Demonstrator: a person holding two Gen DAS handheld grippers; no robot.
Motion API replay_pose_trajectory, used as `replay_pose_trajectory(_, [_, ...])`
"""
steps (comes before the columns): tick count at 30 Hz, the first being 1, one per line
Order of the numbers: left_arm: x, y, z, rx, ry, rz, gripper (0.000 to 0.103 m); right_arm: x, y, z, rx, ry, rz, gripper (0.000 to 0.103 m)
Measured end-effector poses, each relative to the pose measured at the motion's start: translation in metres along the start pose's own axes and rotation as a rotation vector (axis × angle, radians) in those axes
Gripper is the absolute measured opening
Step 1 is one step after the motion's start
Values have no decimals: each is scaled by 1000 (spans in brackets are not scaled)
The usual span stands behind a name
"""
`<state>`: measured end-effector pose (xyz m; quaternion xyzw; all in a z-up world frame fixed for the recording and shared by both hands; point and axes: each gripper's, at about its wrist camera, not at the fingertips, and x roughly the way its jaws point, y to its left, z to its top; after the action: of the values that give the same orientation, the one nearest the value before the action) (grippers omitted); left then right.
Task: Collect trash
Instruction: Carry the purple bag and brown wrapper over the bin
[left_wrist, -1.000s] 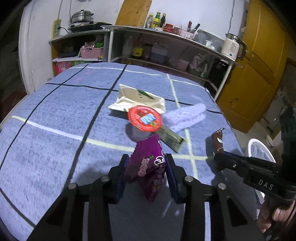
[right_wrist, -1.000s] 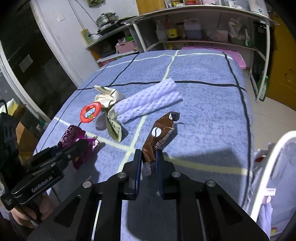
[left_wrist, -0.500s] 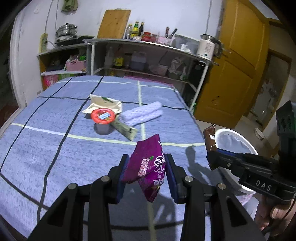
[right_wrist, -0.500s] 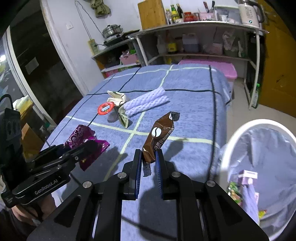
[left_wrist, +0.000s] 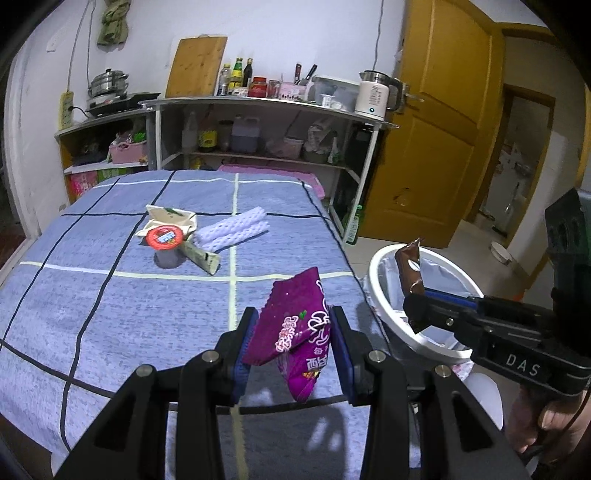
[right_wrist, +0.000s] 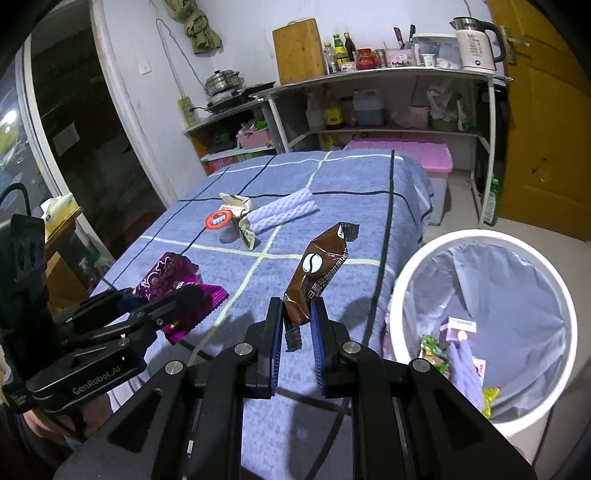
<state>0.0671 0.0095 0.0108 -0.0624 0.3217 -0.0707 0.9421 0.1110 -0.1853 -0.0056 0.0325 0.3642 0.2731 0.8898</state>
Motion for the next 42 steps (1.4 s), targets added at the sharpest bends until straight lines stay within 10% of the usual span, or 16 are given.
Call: replay_pose_trajectory(42, [64,-97,21,132,80,-188,41,-36,-114,-23,206,-20,-178,16])
